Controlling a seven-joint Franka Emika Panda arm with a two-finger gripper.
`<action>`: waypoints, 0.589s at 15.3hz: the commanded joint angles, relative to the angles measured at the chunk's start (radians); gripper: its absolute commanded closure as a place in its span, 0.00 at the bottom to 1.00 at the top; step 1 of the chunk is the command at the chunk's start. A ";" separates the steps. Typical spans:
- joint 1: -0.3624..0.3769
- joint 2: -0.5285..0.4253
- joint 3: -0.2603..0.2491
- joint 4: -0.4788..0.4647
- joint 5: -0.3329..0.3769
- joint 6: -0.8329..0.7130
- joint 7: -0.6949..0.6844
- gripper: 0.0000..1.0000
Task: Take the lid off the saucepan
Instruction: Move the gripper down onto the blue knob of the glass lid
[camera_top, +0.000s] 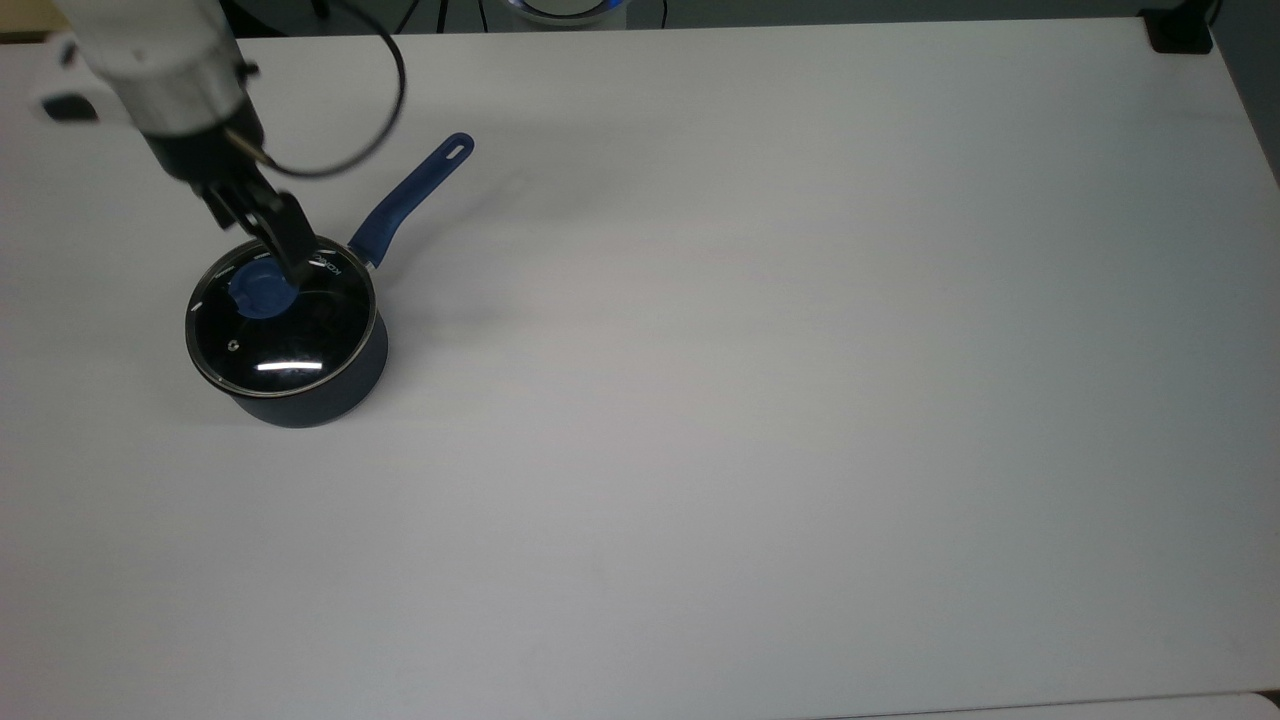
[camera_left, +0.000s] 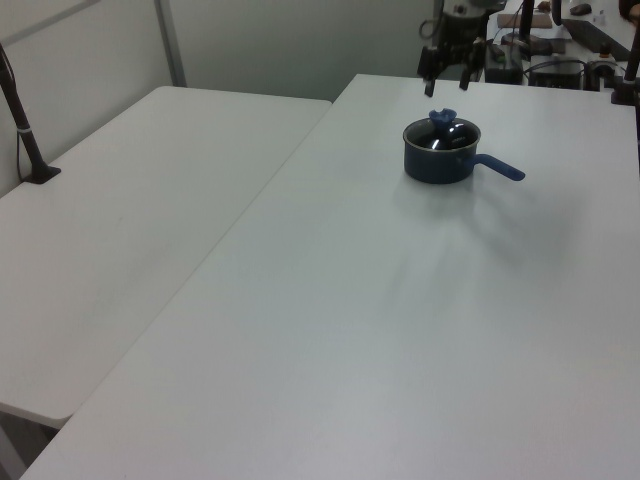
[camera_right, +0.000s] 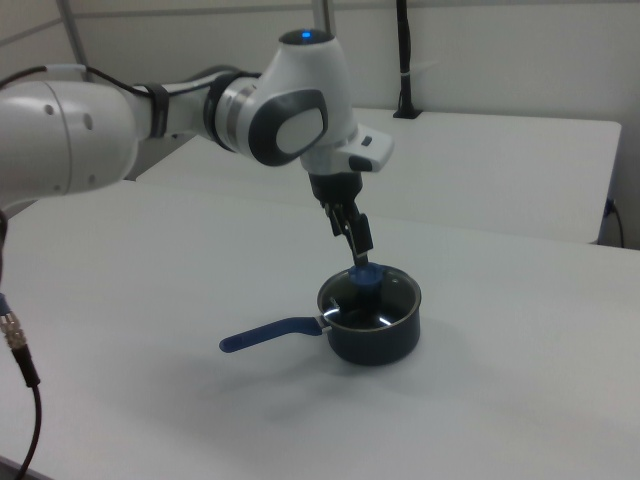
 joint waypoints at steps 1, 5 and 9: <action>0.012 0.038 -0.008 0.007 -0.030 0.039 -0.009 0.05; 0.010 0.050 -0.014 0.007 -0.030 0.045 -0.110 0.06; 0.012 0.070 -0.015 0.007 -0.030 0.045 -0.100 0.10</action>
